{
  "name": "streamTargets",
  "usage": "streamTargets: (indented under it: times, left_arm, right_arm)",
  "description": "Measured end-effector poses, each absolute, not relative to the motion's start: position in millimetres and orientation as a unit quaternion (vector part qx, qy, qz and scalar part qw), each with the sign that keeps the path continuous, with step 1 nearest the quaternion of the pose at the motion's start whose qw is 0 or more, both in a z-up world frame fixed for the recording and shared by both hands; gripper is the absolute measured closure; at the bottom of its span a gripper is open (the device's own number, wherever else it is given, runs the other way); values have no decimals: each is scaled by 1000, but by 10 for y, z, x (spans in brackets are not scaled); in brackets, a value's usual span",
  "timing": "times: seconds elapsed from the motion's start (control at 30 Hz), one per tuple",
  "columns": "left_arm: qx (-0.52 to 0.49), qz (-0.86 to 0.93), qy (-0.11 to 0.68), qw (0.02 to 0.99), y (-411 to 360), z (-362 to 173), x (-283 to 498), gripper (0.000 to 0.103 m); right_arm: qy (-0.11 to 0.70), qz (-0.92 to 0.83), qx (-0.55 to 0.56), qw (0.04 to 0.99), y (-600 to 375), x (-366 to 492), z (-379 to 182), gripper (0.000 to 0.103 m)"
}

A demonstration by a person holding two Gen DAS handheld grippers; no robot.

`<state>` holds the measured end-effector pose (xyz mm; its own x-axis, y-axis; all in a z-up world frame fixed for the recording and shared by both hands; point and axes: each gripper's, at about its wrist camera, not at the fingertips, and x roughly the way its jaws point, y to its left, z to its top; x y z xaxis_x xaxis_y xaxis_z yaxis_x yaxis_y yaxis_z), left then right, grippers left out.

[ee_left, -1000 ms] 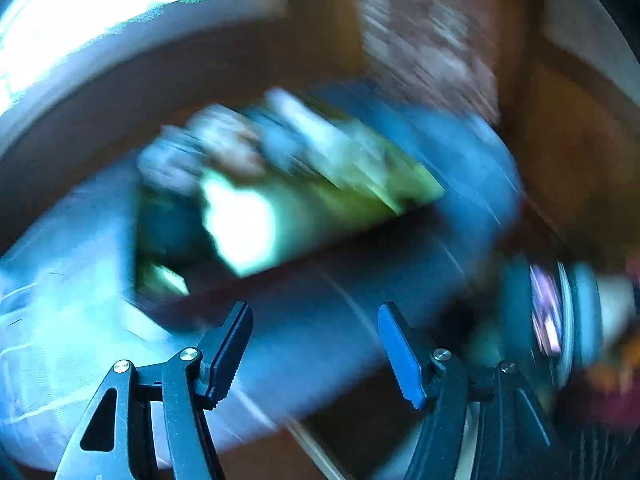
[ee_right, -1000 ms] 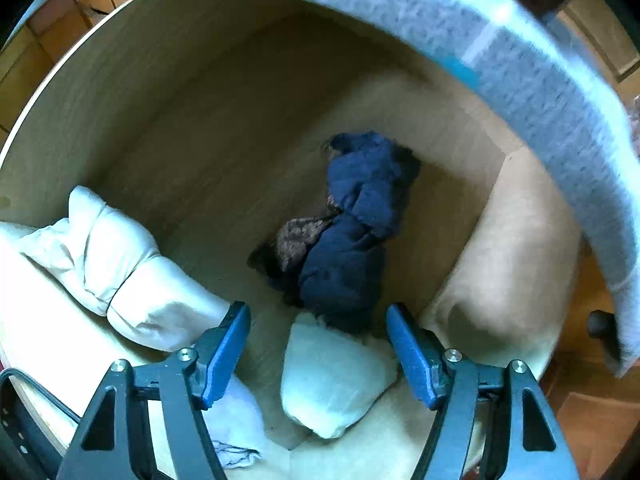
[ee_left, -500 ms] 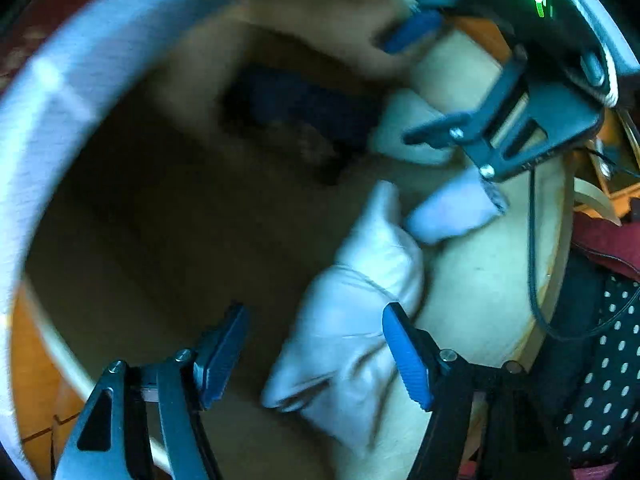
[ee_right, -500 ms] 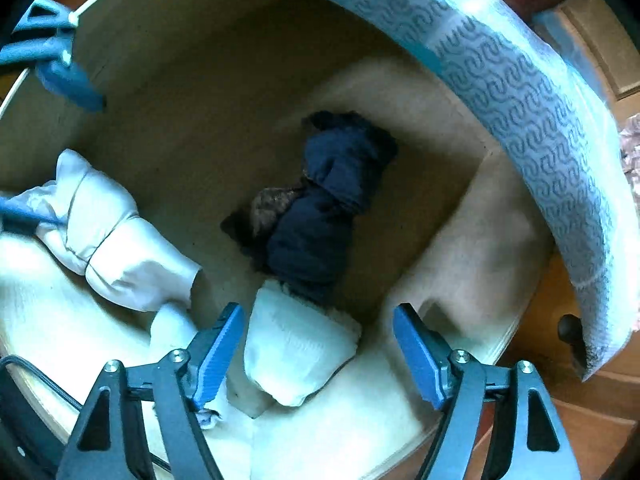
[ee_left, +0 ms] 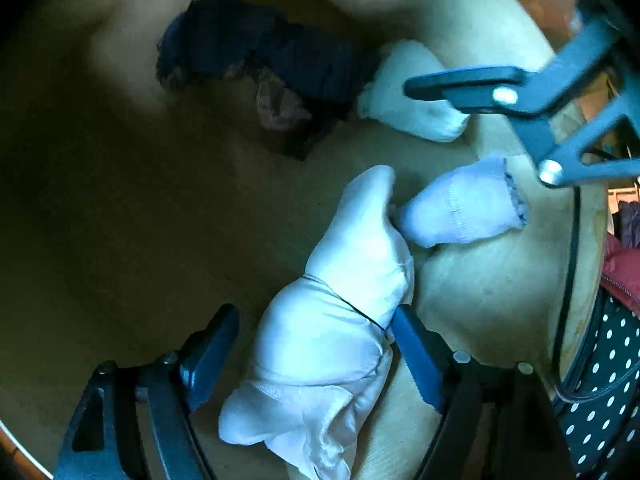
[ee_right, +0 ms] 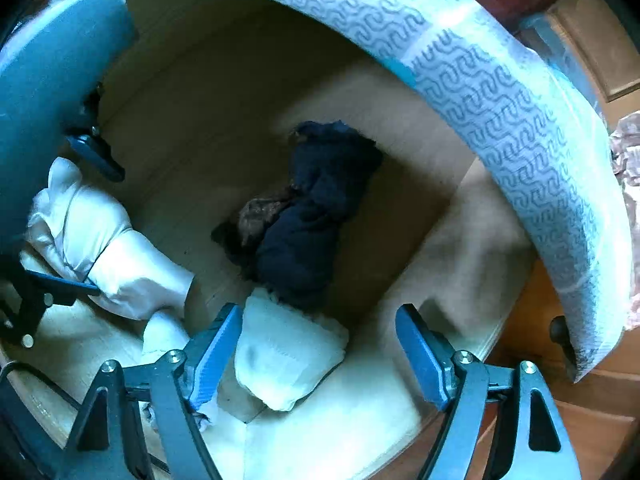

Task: Take underwear out of drawer
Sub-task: 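Hold the white garment with the left tool while the right tool grasps a light-blue sock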

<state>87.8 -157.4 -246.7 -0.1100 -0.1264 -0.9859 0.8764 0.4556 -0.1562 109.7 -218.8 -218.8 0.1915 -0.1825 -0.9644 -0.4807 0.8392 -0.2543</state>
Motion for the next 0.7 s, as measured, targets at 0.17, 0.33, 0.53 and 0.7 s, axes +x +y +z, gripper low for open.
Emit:
streamTargets:
  times: [0.17,0.33,0.53,0.7]
  left_arm:
    - [303,-409,615,602,-1600,-2534,919,11]
    - [318,-390,584,638,-1515,-2430,743,12]
    - [292,-349,566,688,-1390,-2328,777,12]
    - [278,-343,552,708,-1292,-2288,682,14]
  right_arm:
    - [647,159,-234,708,-2162,1025,-2142,23]
    - [669,218,-222,675,-2043,885,-2127,23]
    - [729,244,-192,610,-1942,950,-2400,23]
    - [764,241,-146,580,-1982,1040,-2538,25]
